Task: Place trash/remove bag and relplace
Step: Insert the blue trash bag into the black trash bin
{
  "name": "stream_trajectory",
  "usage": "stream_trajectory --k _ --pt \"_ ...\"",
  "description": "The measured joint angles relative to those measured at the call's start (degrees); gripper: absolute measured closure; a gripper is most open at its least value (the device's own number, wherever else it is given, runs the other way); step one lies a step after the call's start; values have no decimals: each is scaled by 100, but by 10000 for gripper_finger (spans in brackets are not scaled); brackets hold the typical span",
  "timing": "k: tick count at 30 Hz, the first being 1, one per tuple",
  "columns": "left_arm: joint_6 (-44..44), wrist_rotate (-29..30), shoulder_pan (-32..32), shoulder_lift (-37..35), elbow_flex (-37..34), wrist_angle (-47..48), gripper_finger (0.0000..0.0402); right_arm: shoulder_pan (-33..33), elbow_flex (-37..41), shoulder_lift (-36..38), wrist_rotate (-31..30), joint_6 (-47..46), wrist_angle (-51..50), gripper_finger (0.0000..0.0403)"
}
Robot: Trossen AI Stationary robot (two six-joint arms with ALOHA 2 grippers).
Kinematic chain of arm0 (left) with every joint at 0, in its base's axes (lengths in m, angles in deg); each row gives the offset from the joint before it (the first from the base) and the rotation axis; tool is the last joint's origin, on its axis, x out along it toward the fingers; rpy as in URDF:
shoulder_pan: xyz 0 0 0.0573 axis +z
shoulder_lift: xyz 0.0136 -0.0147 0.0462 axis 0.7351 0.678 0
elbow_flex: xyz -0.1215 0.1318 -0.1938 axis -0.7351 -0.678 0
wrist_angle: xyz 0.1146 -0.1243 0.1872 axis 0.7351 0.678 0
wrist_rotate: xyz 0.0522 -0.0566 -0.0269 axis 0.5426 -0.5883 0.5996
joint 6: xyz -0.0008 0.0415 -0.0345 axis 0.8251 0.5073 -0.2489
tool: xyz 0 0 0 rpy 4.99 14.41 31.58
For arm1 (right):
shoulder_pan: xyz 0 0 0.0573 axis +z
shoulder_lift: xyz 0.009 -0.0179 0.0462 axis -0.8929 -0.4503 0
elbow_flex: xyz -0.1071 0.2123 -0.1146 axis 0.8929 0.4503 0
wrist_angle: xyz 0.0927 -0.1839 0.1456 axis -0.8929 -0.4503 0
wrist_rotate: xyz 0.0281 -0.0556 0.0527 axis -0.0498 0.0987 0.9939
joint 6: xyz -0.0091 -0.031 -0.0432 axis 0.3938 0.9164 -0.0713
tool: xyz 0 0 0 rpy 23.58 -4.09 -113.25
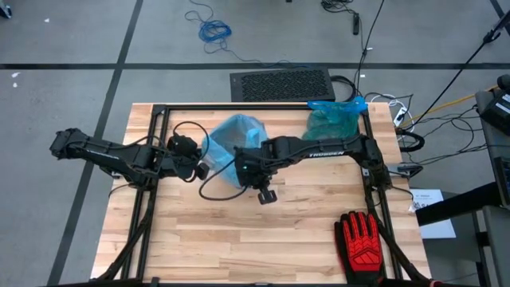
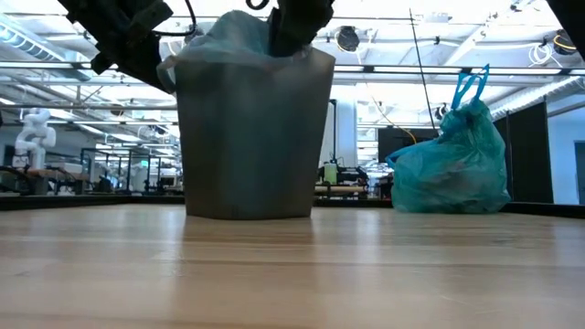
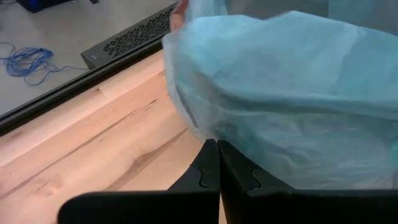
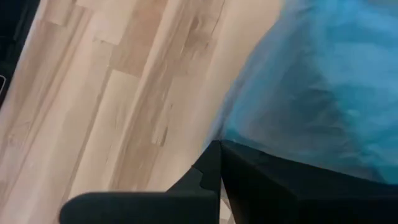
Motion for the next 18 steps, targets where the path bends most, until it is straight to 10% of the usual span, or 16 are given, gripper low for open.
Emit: stream_trajectory --k 18 --pt "2 22 0 2 0 -22 402 -22 35 1294 -15 287 453 403"
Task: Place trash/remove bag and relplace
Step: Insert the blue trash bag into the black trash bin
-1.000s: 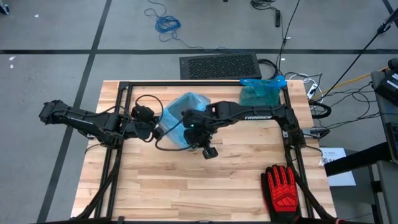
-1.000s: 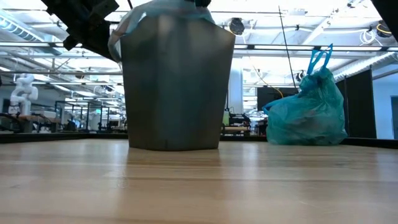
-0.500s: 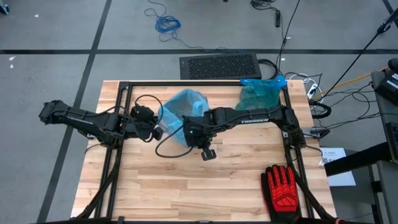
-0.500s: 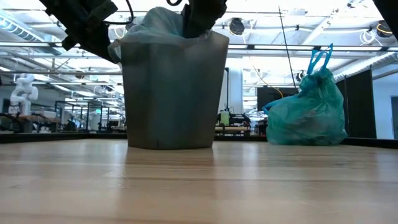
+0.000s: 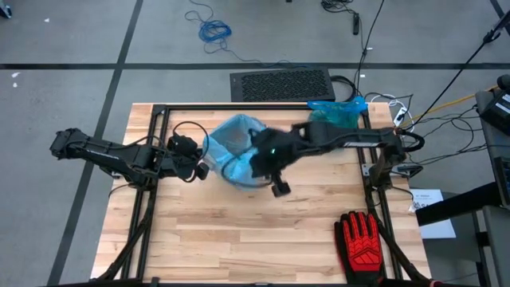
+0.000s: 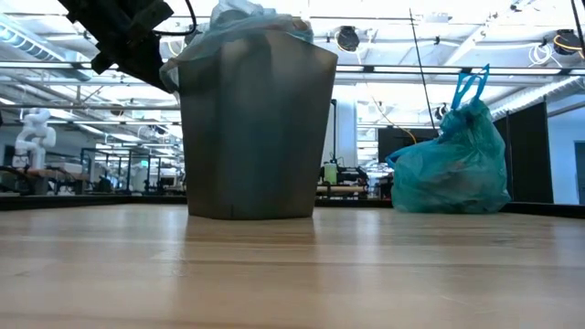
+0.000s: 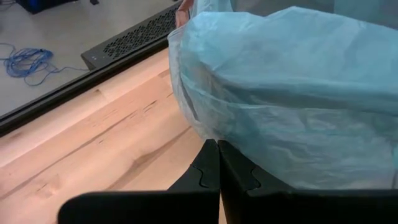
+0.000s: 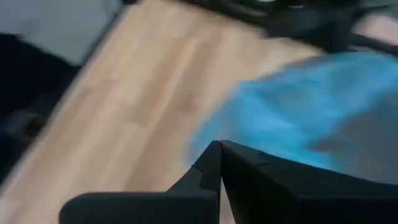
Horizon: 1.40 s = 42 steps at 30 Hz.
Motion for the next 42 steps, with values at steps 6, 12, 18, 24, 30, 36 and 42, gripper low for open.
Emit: stream_trajectory --k 6,12,18,24,30,36,42 --pt "-4 0 0 0 0 -39 402 -794 10 -104 -272 441 247 403" --pt "-133 -4 -2 0 0 -37 402 -1372 14 -543 116 1065 -410 403" --pt "-155 -4 0 0 0 -39 402 -1417 10 -574 211 1155 -1562 403" --pt "-159 -7 0 0 0 -33 402 -1246 -300 -523 -179 909 -2074 403" --pt "-160 -11 0 0 0 -30 402 -1165 -730 -525 -377 712 -2370 403" --pt "-162 -20 0 0 0 -13 402 -1176 -696 -525 -386 554 -2661 403" --pt "-162 -31 0 0 0 4 402 -1052 -690 -499 -390 388 -2930 403"
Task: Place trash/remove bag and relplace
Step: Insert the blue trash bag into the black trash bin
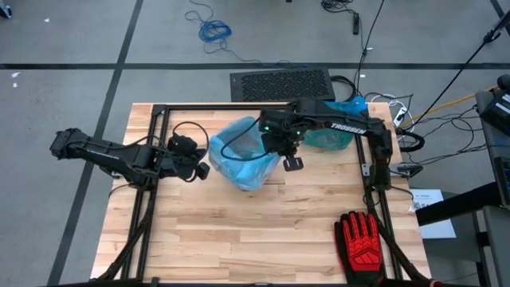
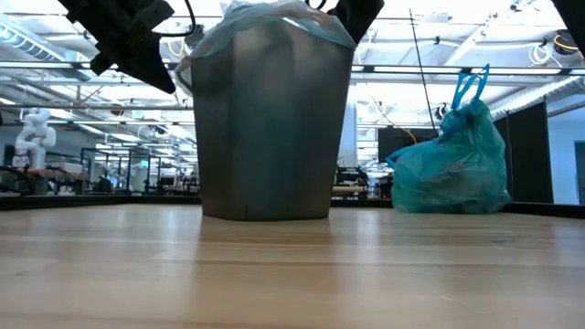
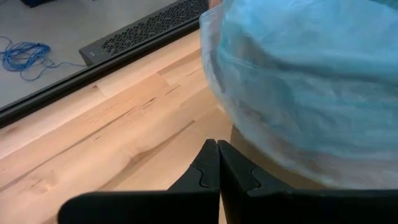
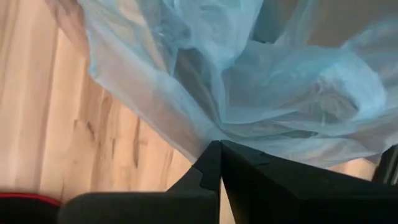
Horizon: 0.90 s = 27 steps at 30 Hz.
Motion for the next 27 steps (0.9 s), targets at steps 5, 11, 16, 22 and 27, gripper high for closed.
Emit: stream_trajectory --k 5,11,16,22,27 --pt "0 0 0 0 0 2 402 129 -11 113 11 -236 -21 403" --pt "2 -18 0 0 0 5 402 160 140 121 11 -440 -15 403" --pt "4 -33 0 0 0 12 402 282 170 218 -36 -296 -17 403" --pt "9 -34 0 0 0 19 402 593 170 475 -623 -357 77 373" --pt "9 -33 0 0 0 14 402 831 170 515 -588 -272 303 299"
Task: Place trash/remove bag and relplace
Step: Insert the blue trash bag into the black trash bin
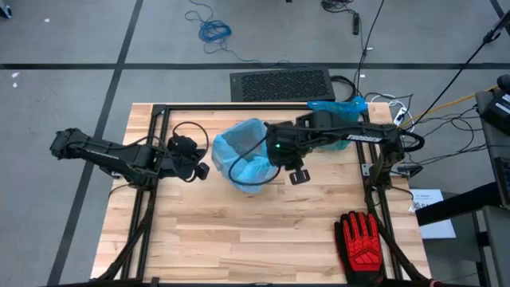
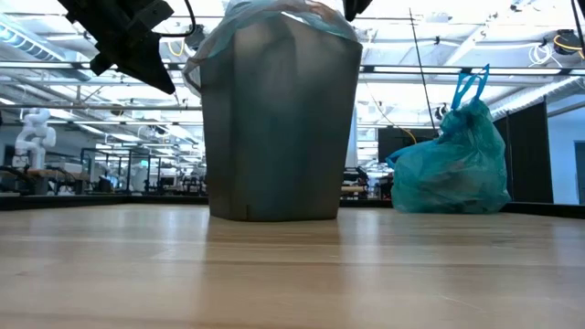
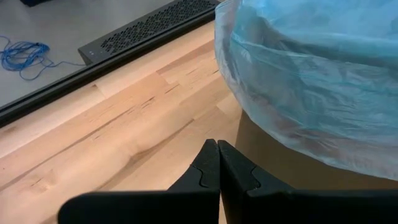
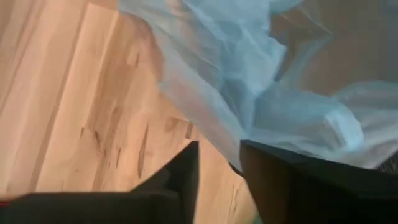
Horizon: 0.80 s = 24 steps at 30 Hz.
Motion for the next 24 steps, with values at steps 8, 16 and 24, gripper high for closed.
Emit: stream_trajectory --k 8,16,24 --pt "4 -2 0 0 0 -9 402 -143 0 -174 9 106 -52 219" --pt "9 -35 0 0 0 -11 402 -464 2 -211 -2 -22 -174 320" --pt "9 -50 -1 0 0 -11 402 -463 2 -209 42 160 -220 389"
